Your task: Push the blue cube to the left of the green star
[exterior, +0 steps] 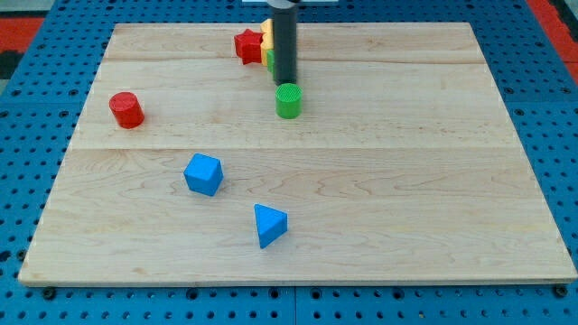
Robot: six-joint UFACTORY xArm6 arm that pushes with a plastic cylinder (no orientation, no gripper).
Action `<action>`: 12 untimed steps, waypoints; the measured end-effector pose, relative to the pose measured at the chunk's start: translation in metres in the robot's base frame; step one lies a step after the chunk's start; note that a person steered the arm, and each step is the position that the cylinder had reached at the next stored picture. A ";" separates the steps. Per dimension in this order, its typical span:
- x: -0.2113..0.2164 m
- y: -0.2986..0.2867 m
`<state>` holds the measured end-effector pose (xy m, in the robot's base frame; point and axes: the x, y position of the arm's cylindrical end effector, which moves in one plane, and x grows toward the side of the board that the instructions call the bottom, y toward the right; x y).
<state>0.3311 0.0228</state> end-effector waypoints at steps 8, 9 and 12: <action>0.249 -0.002; 0.226 -0.082; 0.180 -0.123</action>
<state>0.5115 -0.1001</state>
